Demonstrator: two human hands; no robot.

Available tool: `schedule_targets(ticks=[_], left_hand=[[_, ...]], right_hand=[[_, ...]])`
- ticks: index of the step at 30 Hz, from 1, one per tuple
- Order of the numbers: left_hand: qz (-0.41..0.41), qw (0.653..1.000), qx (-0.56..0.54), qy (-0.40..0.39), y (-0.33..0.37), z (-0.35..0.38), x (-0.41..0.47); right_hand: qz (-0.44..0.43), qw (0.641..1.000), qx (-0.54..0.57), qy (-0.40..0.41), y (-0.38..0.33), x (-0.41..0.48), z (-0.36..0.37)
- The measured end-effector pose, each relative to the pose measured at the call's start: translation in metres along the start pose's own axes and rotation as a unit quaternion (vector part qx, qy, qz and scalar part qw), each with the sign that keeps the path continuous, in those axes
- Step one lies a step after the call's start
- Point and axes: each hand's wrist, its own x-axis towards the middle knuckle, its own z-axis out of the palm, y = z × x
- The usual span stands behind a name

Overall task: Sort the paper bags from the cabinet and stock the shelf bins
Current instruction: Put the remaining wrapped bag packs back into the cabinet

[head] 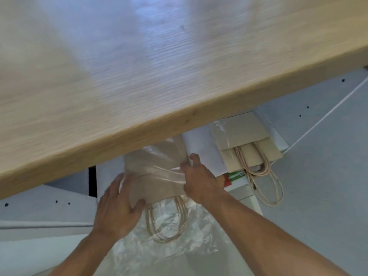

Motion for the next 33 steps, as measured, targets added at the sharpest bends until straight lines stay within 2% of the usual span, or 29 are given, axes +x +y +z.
schedule_targets(ticks=[3, 10, 17, 20, 28, 33], left_hand=[[0.044, 0.998, 0.038, -0.036, 0.002, 0.013, -0.003], [0.047, 0.996, 0.060, -0.047, 0.003, 0.021, 0.006], [0.040, 0.997, 0.044, -0.054, 0.009, 0.012, 0.006], [0.031, 0.998, 0.008, -0.050, 0.011, 0.002, -0.002], [0.054, 0.997, 0.004, -0.056, 0.033, -0.055, -0.038], [0.110, 0.993, 0.008, -0.052, 0.050, -0.103, -0.076]], right_hand=[[0.014, 1.000, 0.004, 0.018, -0.002, 0.010, 0.004], [0.020, 0.999, 0.044, 0.017, 0.003, 0.021, 0.006], [0.013, 1.000, 0.019, 0.002, -0.002, 0.001, -0.004], [0.021, 1.000, 0.012, 0.012, -0.007, -0.013, -0.016], [0.052, 0.998, -0.002, 0.043, -0.026, -0.079, -0.060], [0.092, 0.990, 0.045, 0.096, -0.045, -0.145, -0.100]])
